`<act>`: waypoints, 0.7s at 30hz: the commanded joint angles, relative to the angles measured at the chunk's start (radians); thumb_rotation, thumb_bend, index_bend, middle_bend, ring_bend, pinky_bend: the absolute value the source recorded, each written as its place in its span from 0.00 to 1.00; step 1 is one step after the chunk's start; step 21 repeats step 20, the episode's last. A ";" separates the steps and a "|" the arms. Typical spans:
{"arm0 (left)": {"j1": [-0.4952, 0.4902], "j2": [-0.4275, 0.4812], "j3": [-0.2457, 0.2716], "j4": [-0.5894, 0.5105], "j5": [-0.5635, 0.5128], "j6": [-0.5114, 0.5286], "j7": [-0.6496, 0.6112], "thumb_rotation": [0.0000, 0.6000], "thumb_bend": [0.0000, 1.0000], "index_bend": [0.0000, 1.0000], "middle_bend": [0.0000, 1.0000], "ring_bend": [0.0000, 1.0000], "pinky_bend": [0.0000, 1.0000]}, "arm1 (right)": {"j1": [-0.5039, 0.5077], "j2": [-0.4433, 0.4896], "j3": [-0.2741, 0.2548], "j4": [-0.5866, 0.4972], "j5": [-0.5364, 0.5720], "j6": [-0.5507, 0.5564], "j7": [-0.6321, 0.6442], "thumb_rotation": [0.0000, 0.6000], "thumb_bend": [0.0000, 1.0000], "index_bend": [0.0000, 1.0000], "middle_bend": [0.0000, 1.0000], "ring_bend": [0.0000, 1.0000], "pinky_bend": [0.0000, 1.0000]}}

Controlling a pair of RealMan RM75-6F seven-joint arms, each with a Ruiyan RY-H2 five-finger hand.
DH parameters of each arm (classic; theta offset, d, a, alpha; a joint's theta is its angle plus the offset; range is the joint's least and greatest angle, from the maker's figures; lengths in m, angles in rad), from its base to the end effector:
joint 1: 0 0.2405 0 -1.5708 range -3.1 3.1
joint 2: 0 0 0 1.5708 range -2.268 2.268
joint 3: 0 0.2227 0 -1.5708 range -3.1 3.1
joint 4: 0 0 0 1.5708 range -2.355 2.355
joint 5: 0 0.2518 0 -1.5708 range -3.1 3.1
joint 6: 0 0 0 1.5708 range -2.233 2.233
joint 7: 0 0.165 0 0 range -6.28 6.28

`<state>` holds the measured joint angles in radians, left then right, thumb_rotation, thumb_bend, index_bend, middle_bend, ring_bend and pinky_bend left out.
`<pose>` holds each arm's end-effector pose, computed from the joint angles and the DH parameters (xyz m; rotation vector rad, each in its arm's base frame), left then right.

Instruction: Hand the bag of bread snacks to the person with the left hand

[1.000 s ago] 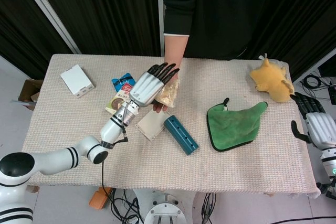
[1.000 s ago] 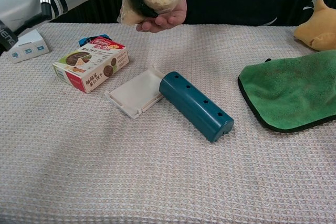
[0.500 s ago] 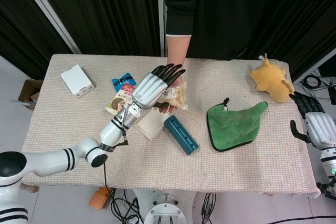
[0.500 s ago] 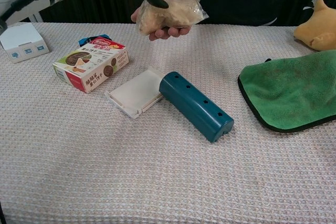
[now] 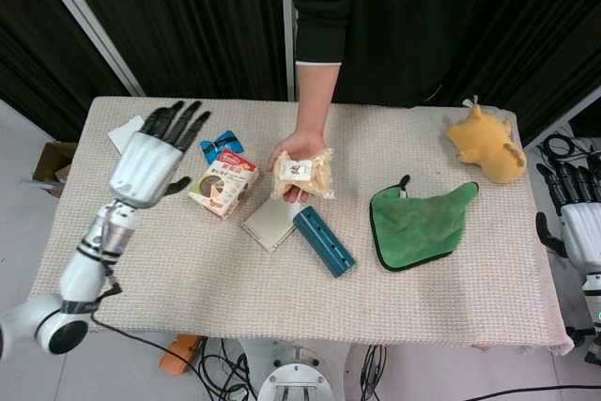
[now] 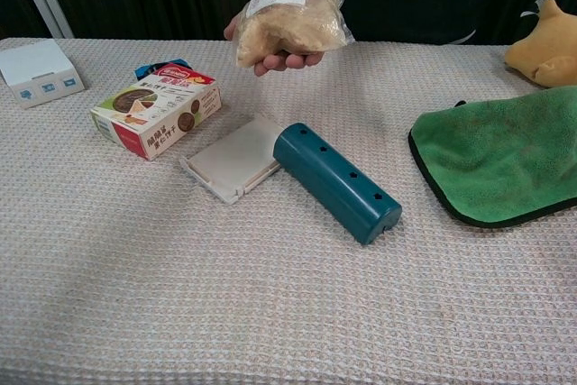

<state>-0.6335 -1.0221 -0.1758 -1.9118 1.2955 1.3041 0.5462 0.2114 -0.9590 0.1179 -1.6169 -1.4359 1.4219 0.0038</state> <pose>-0.1036 0.3267 0.1033 -1.6784 -0.3875 -0.9608 -0.2889 -0.2595 0.1641 1.4227 -0.7254 0.8806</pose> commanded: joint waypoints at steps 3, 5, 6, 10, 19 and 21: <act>0.333 0.162 0.255 -0.055 0.082 0.214 -0.006 0.55 0.00 0.04 0.07 0.07 0.19 | -0.142 -0.104 -0.026 0.026 0.075 0.182 -0.293 1.00 0.38 0.00 0.00 0.00 0.00; 0.378 0.153 0.281 -0.020 0.105 0.242 -0.028 0.46 0.00 0.04 0.07 0.07 0.19 | -0.173 -0.115 -0.035 0.015 0.104 0.201 -0.328 1.00 0.37 0.00 0.00 0.00 0.00; 0.402 0.145 0.292 0.002 0.113 0.253 -0.046 0.45 0.00 0.04 0.07 0.07 0.19 | -0.191 -0.121 -0.041 0.006 0.118 0.210 -0.332 1.00 0.37 0.00 0.00 0.00 0.00; 0.451 0.117 0.296 0.075 0.138 0.285 -0.117 0.41 0.00 0.04 0.05 0.07 0.19 | -0.224 -0.128 -0.055 0.013 0.116 0.222 -0.302 1.00 0.37 0.00 0.00 0.00 0.00; 0.491 0.006 0.263 0.293 0.296 0.372 -0.326 0.40 0.00 0.04 0.04 0.07 0.19 | -0.205 -0.119 -0.087 0.037 0.010 0.153 -0.163 1.00 0.38 0.00 0.00 0.00 0.00; 0.492 0.000 0.261 0.306 0.299 0.368 -0.332 0.40 0.00 0.04 0.04 0.07 0.19 | -0.203 -0.120 -0.088 0.040 0.007 0.148 -0.160 1.00 0.38 0.00 0.00 0.00 0.00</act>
